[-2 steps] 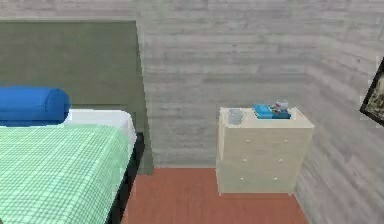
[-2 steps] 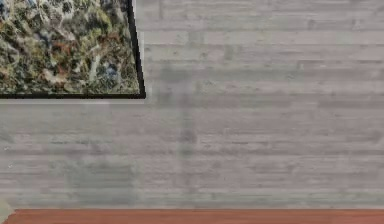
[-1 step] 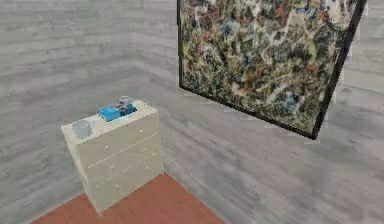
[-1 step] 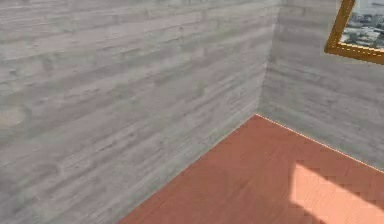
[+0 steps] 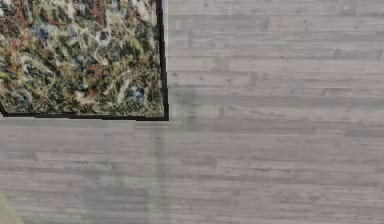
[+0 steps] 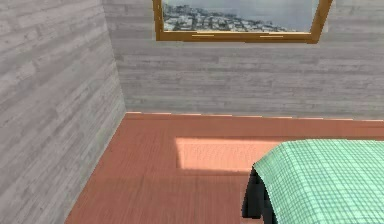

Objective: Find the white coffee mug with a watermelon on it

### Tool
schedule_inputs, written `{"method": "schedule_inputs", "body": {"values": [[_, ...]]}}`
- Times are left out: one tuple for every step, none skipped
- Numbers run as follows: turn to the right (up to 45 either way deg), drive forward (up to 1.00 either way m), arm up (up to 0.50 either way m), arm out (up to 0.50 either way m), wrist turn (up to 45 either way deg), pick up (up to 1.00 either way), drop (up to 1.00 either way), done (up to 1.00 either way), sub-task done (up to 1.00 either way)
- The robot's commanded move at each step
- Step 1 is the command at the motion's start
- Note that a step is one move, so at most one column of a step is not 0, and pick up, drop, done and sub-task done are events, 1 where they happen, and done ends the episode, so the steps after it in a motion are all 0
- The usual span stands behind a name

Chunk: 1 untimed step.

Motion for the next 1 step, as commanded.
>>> {"method": "schedule_inputs", "body": {"values": [[3.0, 0.00, 0.00, 0.00, 0.0, 0.00, 0.00, 0.00, 0.00]]}}
